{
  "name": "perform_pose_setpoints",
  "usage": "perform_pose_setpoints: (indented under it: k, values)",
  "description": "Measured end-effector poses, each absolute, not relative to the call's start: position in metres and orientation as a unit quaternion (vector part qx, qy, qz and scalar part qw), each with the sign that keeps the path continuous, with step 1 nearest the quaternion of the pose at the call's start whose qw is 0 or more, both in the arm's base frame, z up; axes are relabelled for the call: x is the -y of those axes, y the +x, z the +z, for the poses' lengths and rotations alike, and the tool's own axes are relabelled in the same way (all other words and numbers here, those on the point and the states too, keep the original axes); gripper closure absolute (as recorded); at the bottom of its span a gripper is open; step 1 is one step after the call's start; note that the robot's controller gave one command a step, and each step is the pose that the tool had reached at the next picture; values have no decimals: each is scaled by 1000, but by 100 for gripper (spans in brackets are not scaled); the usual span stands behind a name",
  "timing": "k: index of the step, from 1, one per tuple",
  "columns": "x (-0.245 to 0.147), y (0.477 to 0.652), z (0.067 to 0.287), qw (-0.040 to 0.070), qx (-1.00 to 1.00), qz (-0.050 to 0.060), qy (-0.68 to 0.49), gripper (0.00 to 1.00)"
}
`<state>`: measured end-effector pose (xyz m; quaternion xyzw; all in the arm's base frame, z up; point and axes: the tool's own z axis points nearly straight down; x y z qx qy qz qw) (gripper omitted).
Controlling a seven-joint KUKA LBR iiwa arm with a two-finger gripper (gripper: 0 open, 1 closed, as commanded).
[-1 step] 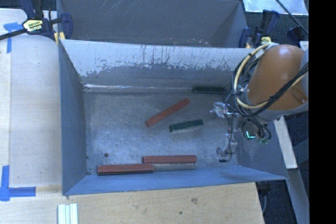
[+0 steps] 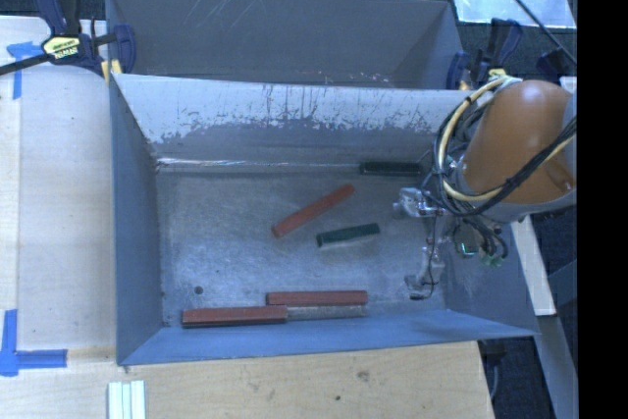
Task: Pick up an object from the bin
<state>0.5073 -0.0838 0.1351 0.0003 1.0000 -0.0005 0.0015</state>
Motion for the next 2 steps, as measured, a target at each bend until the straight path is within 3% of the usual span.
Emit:
perform_pose_setpoints:
  k: [1,2]
  values:
    - [43,542,128,2,-1000,-1,-25,0]
    - [47,551,81,0,-999,-2,-51,0]
